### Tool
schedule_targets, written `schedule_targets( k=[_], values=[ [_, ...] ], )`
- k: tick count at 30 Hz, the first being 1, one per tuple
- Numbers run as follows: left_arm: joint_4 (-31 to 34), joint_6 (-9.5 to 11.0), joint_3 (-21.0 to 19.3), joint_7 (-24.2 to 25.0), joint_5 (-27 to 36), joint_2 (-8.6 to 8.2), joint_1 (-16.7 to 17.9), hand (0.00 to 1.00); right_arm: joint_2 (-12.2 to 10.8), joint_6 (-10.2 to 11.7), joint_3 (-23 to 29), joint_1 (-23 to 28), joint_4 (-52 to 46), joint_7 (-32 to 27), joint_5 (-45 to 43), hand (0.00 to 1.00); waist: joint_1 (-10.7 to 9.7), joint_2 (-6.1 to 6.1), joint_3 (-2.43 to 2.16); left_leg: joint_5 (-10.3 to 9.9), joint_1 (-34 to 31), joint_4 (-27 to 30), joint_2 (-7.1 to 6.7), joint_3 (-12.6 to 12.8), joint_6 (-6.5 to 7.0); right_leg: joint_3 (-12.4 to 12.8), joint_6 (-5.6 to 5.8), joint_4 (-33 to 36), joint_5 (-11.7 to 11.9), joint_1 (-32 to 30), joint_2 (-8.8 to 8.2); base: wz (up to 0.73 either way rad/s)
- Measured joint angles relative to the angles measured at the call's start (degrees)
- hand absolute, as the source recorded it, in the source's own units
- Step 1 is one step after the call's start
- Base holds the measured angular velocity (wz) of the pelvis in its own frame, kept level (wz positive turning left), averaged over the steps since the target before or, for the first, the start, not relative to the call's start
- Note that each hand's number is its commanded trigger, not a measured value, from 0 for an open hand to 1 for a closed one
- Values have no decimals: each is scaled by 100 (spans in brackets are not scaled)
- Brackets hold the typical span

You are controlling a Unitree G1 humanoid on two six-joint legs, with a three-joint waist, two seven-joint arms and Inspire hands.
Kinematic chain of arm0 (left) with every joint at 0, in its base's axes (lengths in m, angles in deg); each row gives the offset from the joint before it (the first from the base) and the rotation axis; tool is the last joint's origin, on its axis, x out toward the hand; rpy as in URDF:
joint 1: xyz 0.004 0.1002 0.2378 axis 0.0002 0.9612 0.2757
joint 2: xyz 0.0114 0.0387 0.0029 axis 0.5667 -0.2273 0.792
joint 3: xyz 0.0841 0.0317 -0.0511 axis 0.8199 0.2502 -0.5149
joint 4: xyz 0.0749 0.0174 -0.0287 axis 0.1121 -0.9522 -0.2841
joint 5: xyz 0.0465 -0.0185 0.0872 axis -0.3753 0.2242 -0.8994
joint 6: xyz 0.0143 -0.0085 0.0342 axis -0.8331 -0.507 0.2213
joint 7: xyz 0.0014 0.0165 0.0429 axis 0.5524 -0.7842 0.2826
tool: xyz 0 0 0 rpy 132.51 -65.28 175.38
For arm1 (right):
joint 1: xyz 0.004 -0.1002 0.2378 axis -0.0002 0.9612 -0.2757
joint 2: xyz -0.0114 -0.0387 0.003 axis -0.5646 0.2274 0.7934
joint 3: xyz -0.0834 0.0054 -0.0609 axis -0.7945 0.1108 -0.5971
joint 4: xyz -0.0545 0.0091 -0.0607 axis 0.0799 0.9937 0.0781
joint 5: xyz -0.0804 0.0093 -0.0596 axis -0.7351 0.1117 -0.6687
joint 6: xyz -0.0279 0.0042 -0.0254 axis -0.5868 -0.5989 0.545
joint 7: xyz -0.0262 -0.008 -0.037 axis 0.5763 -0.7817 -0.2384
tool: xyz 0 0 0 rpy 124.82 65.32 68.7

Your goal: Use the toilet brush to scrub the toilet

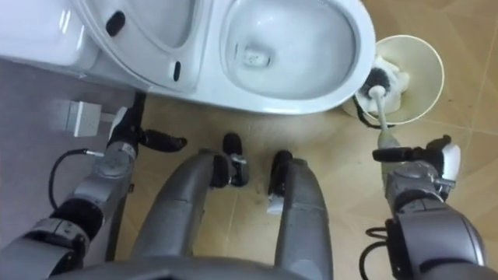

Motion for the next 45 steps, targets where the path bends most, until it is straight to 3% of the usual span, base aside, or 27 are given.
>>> schedule_targets(
  k=[7, 12, 16, 17, 19, 45],
  values=[
    [343, 65, 106, -31, 1, 11, -19, 0, 14, 32, -80, -3, -48, 98, 24, 0, 17, -1, 2, -103, -709, 578, -20, 100, 61, 93, -5, 727, -189, -748, -129, 3],
    [409, 112, 116, -31, 9, 17, -35, 0, 44, 76, -237, 4, -43, 138, 46, 0, 43, 5, 1, -173, -936, 851, 28, 124, 65, 47, -58, 981, -300, -964, -180, -1],
    [487, 112, 195, -31, 17, 25, -45, 0, 165, 84, -454, -3, -47, 188, 47, 0, 68, 66, 1, -197, -1114, 1017, 33, 119, 81, 60, -35, 1152, -338, -1130, -184, 0],
    [486, 111, 232, -31, 27, 40, -54, 0, 165, 84, -456, -3, -48, 188, 48, 12, 68, 69, 2, -198, -1130, 1032, 32, 122, 83, 64, -31, 1172, -343, -1149, -185, 0],
    [501, 110, 348, -23, 76, 77, -87, 0, 165, 80, -514, 5, -44, 193, 46, 100, 77, 87, 3, -202, -1184, 1075, 29, 124, 86, 74, -29, 1226, -355, -1223, -187, 0],
    [634, 105, 549, -35, 563, 172, 49, 0, 253, 82, -1063, 316, -16, 477, 811, 100, 76, 193, -1, -403, -1206, 1357, 49, 109, -43, 76, -159, 1551, -579, -1235, -191, 0]
  ],
)
